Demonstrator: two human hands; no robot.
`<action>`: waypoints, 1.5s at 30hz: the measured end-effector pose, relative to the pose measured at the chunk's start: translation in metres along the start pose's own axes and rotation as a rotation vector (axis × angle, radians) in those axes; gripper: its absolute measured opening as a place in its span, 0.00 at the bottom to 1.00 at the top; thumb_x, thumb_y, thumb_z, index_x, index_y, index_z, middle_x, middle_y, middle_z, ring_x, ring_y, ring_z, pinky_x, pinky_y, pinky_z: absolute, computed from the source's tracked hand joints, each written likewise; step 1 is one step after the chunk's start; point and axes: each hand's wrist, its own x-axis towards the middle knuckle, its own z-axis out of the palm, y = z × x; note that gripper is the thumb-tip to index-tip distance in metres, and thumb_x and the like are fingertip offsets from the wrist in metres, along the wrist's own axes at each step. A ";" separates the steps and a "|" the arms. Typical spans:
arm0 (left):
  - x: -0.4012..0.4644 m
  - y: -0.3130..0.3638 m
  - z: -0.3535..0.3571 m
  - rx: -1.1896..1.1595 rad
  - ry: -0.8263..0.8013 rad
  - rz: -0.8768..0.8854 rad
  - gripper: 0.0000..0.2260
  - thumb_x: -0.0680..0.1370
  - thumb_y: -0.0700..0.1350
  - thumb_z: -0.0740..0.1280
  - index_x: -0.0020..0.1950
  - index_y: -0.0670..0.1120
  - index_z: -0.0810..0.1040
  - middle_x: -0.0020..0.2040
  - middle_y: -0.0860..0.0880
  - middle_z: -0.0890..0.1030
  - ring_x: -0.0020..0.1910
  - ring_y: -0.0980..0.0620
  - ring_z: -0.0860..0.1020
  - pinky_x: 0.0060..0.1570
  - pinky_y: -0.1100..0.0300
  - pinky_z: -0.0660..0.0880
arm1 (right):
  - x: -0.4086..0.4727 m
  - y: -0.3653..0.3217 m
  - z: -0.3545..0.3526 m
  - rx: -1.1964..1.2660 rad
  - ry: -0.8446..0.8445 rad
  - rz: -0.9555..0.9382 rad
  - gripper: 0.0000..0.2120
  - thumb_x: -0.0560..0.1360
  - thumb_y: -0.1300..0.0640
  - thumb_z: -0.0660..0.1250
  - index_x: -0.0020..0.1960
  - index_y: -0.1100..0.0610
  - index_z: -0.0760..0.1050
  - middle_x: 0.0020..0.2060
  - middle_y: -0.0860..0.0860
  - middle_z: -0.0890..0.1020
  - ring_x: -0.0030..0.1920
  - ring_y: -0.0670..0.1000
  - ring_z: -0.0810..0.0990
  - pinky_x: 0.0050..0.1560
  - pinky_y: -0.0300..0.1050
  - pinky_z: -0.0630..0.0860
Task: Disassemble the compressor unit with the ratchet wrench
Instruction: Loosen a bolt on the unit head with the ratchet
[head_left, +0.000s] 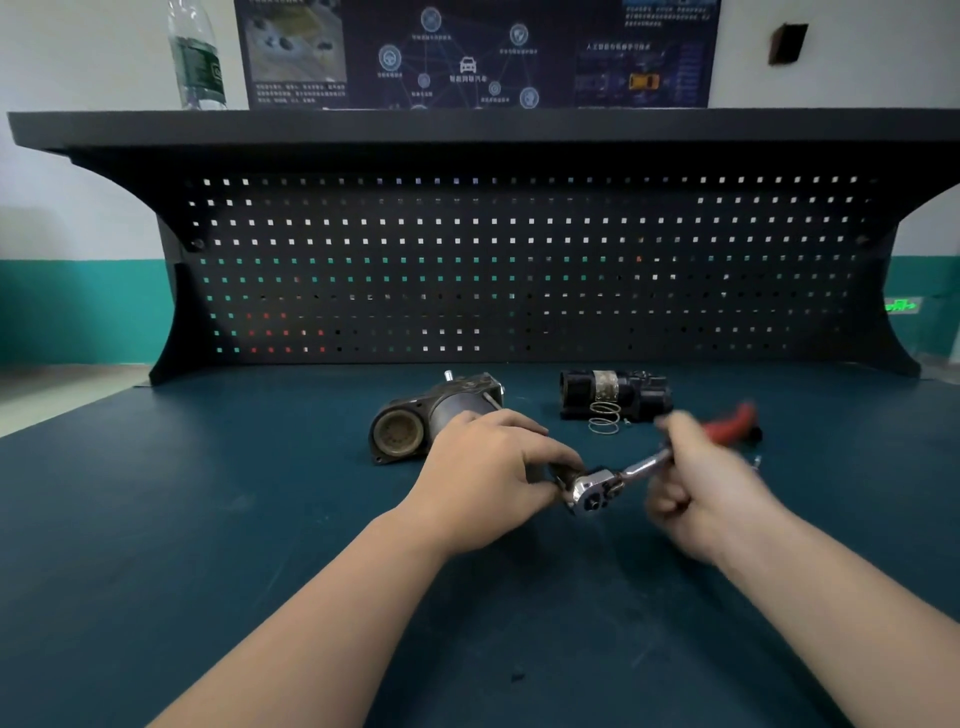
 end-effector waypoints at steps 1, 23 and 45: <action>0.000 -0.001 -0.001 0.011 -0.028 0.012 0.13 0.71 0.49 0.69 0.54 0.62 0.80 0.52 0.60 0.81 0.61 0.65 0.70 0.56 0.59 0.64 | -0.002 -0.007 0.002 -0.038 -0.019 -0.205 0.13 0.74 0.51 0.68 0.36 0.53 0.66 0.17 0.46 0.62 0.16 0.43 0.60 0.18 0.35 0.58; 0.001 0.003 -0.003 -0.056 -0.018 -0.026 0.12 0.69 0.47 0.70 0.50 0.60 0.82 0.50 0.59 0.82 0.59 0.64 0.71 0.58 0.55 0.68 | -0.031 -0.023 0.006 -0.310 -0.254 -0.803 0.14 0.75 0.52 0.70 0.36 0.55 0.70 0.19 0.48 0.71 0.19 0.44 0.68 0.19 0.35 0.64; 0.001 0.009 -0.004 -0.138 0.038 -0.077 0.10 0.66 0.48 0.74 0.46 0.58 0.84 0.47 0.55 0.83 0.56 0.62 0.70 0.52 0.55 0.72 | -0.028 -0.019 0.008 -0.229 -0.182 -0.533 0.13 0.76 0.54 0.68 0.36 0.56 0.68 0.19 0.49 0.67 0.17 0.45 0.63 0.18 0.36 0.60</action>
